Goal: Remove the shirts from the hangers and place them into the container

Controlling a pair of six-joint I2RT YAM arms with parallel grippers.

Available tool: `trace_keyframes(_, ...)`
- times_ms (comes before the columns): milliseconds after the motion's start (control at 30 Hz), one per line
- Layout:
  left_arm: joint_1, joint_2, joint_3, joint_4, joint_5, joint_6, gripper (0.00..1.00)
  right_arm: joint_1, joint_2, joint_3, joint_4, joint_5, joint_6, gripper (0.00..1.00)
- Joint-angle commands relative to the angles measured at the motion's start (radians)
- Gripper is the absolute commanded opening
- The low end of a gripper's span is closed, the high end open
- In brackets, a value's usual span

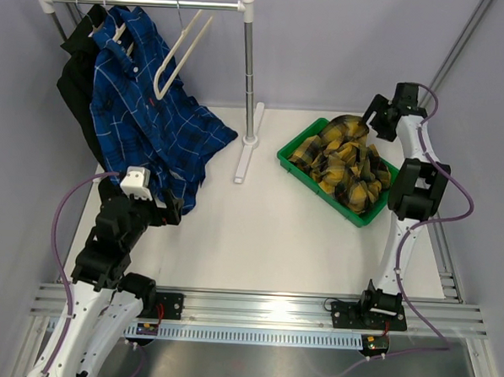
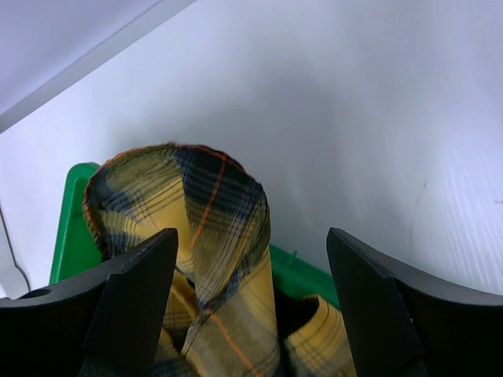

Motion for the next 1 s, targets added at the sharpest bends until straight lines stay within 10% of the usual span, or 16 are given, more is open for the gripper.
trace_keyframes(0,-0.004,0.001,-0.005,0.05,0.004,0.012,0.99,0.005,0.052,0.102,-0.014,-0.095,-0.011,0.85)
trace_keyframes(400,-0.002,0.011,-0.005,0.049,0.004,0.015,0.99,0.005,0.126,0.137,0.044,-0.28,-0.077,0.77)
trace_keyframes(800,-0.002,0.014,-0.005,0.05,0.008,0.016,0.99,0.008,0.111,0.133,0.086,-0.313,-0.117,0.04)
trace_keyframes(967,-0.002,0.01,-0.003,0.052,0.015,0.016,0.99,0.032,-0.007,0.045,0.104,-0.27,-0.168,0.0)
